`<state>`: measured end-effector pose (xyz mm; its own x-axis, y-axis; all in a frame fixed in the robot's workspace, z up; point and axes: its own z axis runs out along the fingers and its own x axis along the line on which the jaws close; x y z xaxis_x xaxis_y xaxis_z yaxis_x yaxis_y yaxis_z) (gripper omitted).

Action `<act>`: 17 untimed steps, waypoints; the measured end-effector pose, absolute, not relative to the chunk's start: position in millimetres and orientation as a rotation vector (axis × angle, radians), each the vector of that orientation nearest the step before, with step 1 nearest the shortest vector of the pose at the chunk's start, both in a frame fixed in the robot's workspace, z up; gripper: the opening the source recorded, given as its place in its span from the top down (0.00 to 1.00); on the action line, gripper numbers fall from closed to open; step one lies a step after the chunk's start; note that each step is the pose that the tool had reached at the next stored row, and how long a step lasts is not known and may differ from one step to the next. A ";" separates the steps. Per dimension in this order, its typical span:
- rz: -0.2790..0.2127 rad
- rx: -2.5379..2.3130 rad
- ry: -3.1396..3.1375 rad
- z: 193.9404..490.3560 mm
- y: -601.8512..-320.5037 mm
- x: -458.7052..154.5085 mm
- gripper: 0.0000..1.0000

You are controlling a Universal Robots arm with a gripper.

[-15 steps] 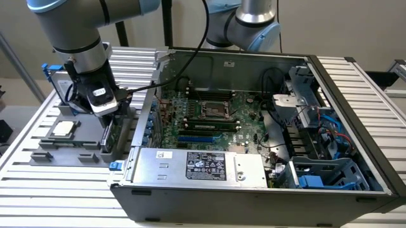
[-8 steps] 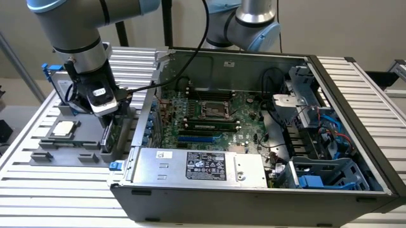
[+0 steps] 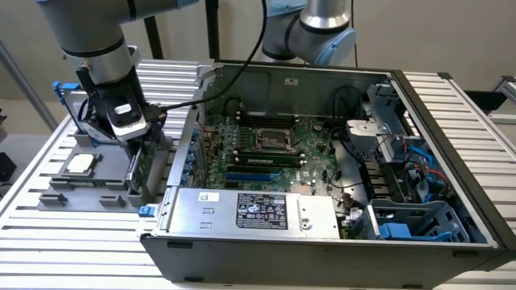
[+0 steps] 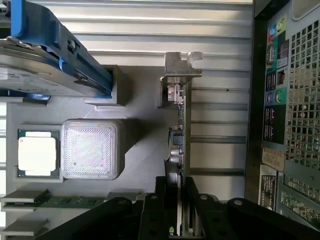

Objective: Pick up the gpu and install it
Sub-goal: 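Pick up the gpu and move the gpu toward the slot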

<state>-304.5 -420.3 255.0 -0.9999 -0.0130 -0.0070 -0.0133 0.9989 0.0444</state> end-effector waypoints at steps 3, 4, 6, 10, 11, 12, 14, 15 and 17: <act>0.070 -0.021 3.134 265.9 -420.4 -304.5 1.00; 0.070 -0.021 3.134 270.6 -420.4 -304.5 1.00; 0.070 -0.021 3.134 279.5 -420.3 -304.5 1.00; 0.070 -0.021 3.134 297.6 -420.4 -304.0 1.00; 0.070 -0.021 3.134 302.0 -420.4 -303.8 1.00; 0.070 -0.021 3.134 306.7 -420.5 -303.3 1.00; 0.070 -0.021 3.134 315.9 -420.7 -302.0 1.00; 0.070 -0.021 3.134 320.6 -421.0 -301.2 1.00; 0.070 -0.021 3.134 329.6 -421.6 -299.5 1.00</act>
